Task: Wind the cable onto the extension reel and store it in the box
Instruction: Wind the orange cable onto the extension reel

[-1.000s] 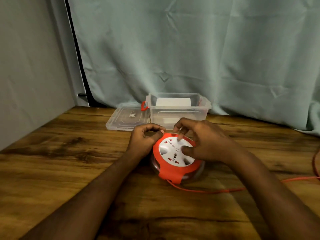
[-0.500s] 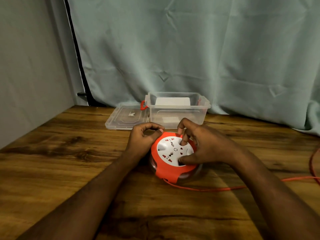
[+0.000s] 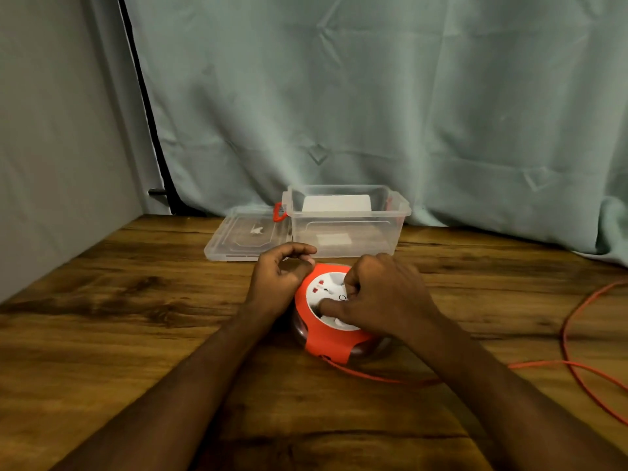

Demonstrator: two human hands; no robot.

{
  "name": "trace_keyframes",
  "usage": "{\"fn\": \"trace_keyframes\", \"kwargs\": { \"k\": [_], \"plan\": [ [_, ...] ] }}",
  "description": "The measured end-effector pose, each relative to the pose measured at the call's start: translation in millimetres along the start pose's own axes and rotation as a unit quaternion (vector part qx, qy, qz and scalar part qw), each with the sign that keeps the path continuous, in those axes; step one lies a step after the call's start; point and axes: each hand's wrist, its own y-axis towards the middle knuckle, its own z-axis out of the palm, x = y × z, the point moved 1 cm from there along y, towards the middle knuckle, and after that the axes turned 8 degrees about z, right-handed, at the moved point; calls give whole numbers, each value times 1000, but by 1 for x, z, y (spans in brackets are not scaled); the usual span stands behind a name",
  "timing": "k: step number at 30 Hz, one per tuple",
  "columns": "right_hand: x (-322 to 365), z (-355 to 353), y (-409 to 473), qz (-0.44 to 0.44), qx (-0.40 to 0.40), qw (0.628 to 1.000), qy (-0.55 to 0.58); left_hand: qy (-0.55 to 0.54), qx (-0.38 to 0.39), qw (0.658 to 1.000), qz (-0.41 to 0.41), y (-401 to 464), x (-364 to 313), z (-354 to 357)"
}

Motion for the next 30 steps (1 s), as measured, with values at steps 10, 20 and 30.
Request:
{"fn": "trace_keyframes", "kwargs": {
  "k": [10, 20, 30],
  "plan": [
    [-15, -17, 7, -44, 71, 994, 72, 16, 14, 1000, 3, 1, 4, 0],
    [-33, -25, 12, -83, 207, 972, 68, 10, 28, 1000, -4, 0, 4, 1],
    [-20, -26, 5, -42, 120, 991, 36, 0, 10, 1000, 6, 1, 4, -1]
  ]
}}
